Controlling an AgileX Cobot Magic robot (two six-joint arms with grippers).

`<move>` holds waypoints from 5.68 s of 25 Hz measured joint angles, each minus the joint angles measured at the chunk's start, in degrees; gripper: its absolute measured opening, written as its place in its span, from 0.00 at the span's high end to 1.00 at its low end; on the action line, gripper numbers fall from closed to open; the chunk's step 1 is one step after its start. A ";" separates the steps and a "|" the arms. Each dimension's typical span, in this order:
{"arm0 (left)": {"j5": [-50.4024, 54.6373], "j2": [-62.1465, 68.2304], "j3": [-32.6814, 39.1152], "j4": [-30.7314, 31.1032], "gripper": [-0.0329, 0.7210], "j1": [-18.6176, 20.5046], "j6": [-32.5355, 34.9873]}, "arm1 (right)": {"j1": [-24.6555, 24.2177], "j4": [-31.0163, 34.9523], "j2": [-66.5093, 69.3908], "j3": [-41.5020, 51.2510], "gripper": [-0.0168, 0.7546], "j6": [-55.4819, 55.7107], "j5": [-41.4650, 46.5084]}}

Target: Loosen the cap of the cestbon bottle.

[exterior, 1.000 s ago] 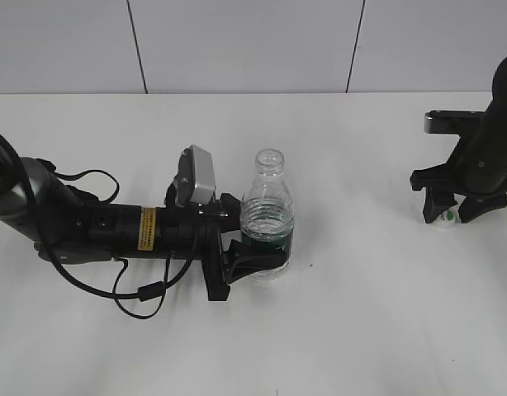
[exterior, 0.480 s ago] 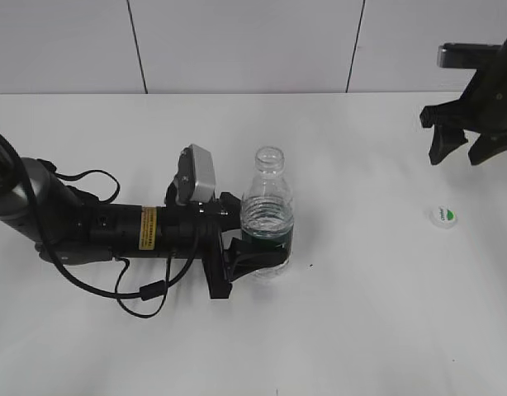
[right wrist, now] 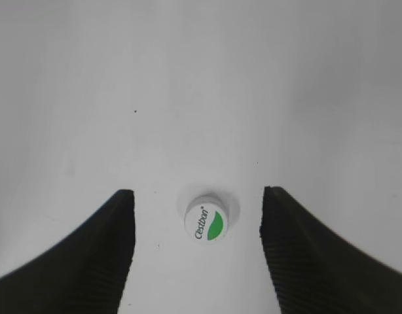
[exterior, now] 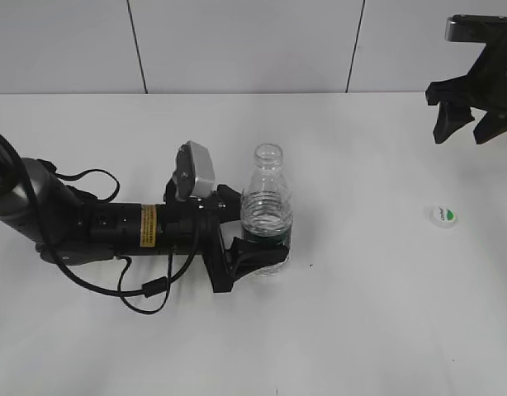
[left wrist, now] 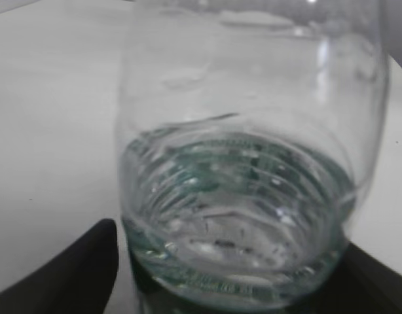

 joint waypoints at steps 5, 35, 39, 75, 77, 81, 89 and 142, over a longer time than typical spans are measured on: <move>-1.05 -0.14 0.05 -1.43 0.25 0.00 0.00 | 0.00 0.00 0.00 0.00 0.38 0.00 0.24; -0.73 -22.27 0.11 1.87 0.24 0.00 -9.64 | 0.00 -0.07 -5.15 -3.64 0.38 0.00 4.59; 11.33 -29.03 0.11 1.82 0.24 0.00 -11.59 | 0.00 -0.07 -6.43 -6.70 0.38 0.00 6.03; 134.21 -46.58 -12.96 -55.97 0.24 16.81 10.76 | 0.07 -0.93 -14.85 2.41 0.38 -0.86 19.02; 134.26 -46.63 -12.96 -56.68 0.25 16.88 11.43 | 0.07 -0.93 -18.99 7.69 0.38 -0.87 19.02; 134.32 -48.62 -12.96 -57.42 0.25 16.88 12.32 | 0.07 -0.42 -29.07 16.93 0.38 -0.87 19.07; 134.44 -61.86 -8.34 -58.94 0.25 16.94 13.18 | 0.07 1.02 -50.32 29.07 0.38 -0.87 19.22; 125.91 -131.12 25.28 -63.73 0.25 17.05 20.83 | 0.07 -5.70 -112.11 55.46 0.38 -2.17 11.26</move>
